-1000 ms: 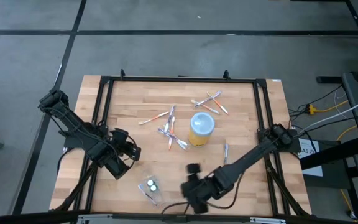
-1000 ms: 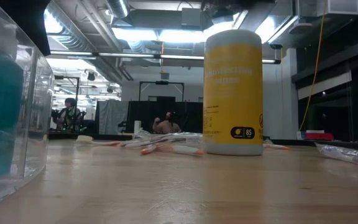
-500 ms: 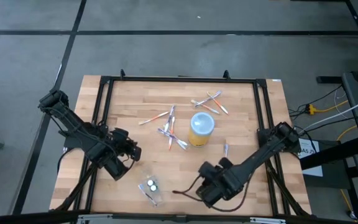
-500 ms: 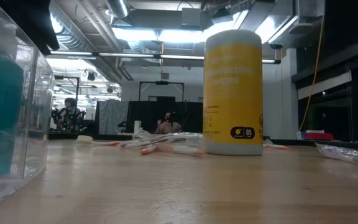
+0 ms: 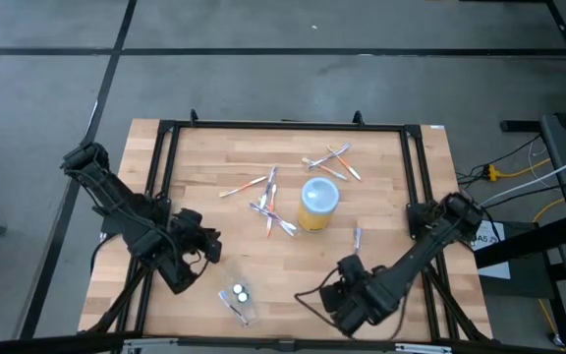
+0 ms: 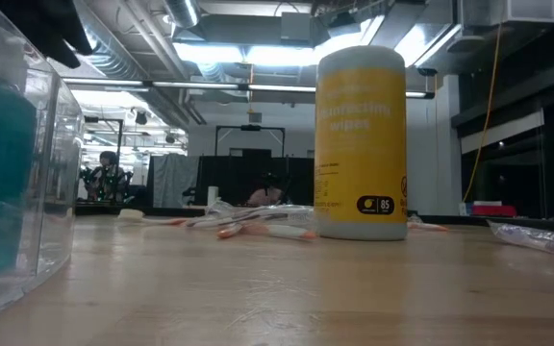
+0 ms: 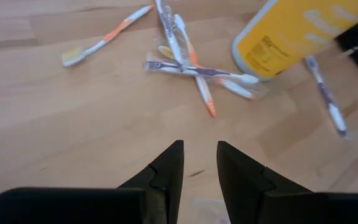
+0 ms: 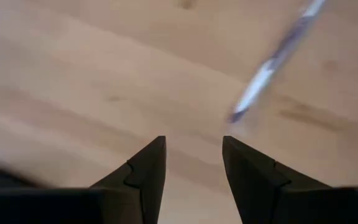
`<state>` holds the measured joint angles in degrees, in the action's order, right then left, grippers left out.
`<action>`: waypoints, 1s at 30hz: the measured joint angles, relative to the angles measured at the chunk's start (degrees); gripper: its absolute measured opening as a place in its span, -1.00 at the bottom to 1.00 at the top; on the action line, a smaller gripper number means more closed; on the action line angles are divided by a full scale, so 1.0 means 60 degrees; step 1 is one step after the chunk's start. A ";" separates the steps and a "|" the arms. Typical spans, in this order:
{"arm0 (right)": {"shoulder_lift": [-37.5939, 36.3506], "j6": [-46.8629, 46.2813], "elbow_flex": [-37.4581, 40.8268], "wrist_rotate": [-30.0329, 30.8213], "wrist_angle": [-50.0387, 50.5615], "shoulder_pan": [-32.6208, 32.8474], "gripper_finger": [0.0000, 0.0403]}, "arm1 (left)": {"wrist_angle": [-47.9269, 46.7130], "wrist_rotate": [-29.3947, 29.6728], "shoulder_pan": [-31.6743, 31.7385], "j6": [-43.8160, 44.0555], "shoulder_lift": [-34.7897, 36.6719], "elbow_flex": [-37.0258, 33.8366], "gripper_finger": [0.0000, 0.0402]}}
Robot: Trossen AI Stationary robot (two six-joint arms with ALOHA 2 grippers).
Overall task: Pick & Place toothbrushing station
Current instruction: Put the violet toothbrush into the right side of the transparent organizer
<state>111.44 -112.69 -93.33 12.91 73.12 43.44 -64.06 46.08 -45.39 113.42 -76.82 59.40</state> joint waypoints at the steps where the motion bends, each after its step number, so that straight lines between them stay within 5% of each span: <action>1: -0.0010 0.0110 0.0200 -0.0160 0.0107 -0.0075 -0.21 | 0.0041 0.0085 -0.0035 0.0003 0.0000 0.0000 -0.55; 5: -0.0350 -0.0147 0.1288 -0.0555 0.0291 -0.0151 -0.21 | 0.0205 0.0355 -0.0160 0.0070 0.0000 0.0000 -0.55; 12: -0.1682 -0.0764 0.3858 -0.0658 -0.2554 -0.0150 -0.21 | 0.0382 0.0670 -0.0312 0.0147 0.0000 0.0000 -0.55; 30: -0.1905 -0.1047 0.6009 -0.0283 -0.4478 -0.0227 -0.21 | 0.0586 0.0644 -0.0276 0.0252 0.0000 0.0000 -0.55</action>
<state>100.01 -118.97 -57.27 11.21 46.25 42.08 -60.54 49.94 -47.05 114.93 -76.82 59.40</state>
